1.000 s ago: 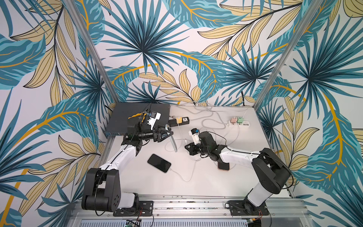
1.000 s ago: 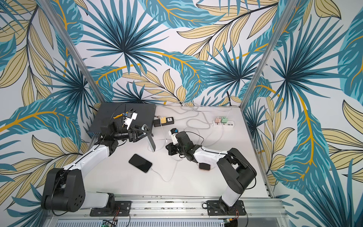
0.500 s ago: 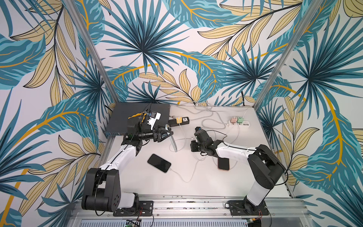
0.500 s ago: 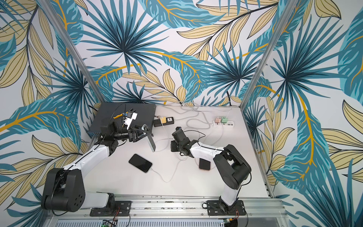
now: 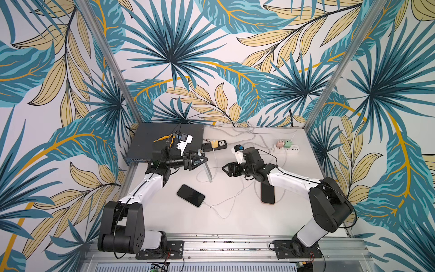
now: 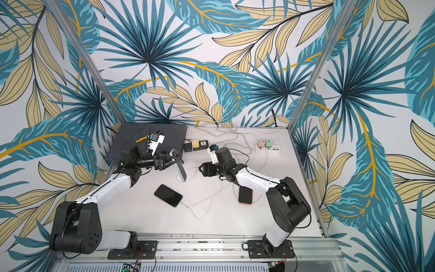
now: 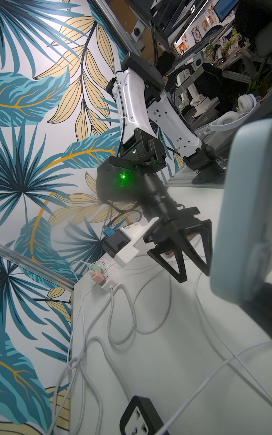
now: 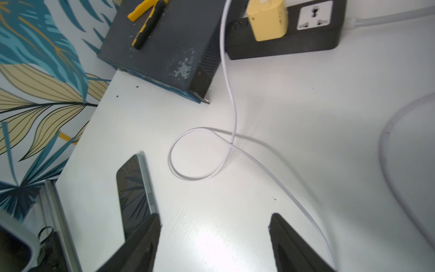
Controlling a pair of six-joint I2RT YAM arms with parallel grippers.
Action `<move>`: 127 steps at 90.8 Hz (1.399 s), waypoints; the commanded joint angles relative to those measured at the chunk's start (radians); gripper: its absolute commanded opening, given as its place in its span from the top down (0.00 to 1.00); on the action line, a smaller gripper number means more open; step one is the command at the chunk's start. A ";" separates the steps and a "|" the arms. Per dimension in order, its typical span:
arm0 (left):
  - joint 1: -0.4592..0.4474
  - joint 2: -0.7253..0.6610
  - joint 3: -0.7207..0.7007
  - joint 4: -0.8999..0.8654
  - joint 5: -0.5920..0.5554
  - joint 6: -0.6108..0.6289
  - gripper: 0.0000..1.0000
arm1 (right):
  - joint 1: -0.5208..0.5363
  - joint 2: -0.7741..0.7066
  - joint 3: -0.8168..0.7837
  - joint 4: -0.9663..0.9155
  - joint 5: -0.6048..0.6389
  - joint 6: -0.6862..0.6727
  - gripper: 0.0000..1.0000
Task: Unplug the charging cable from the phone
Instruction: Remove the charging cable from the phone, then place the phone at the center of the board.
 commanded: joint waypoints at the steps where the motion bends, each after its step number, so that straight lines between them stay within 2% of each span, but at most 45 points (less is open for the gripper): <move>1: 0.008 -0.021 -0.008 0.060 0.025 -0.010 0.60 | -0.013 -0.038 0.010 0.058 -0.210 -0.084 0.18; 12: 0.009 -0.021 -0.009 0.070 0.032 -0.017 0.60 | -0.028 -0.057 0.005 0.119 -0.437 -0.134 0.10; 16: 0.008 -0.021 -0.012 0.079 0.034 -0.023 0.60 | -0.029 -0.054 0.006 0.143 -0.520 -0.141 0.01; 33: 0.007 -0.023 -0.020 0.122 0.043 -0.052 0.60 | -0.027 0.004 0.056 0.199 -0.705 -0.122 0.00; 54: 0.005 -0.027 -0.026 0.154 0.052 -0.078 0.59 | -0.001 0.038 0.079 0.307 -0.733 -0.088 0.00; 86: 0.006 -0.033 -0.028 0.163 0.059 -0.083 0.59 | 0.053 0.146 0.205 0.246 -0.705 -0.136 0.00; 108: 0.005 -0.033 -0.030 0.165 0.061 -0.080 0.58 | 0.054 0.159 0.219 0.262 -0.692 -0.133 0.01; 115: 0.005 -0.034 -0.030 0.164 0.061 -0.080 0.57 | 0.054 0.163 0.217 0.265 -0.692 -0.130 0.07; 127: 0.005 -0.034 -0.031 0.163 0.061 -0.080 0.57 | 0.054 0.170 0.216 0.274 -0.692 -0.121 0.26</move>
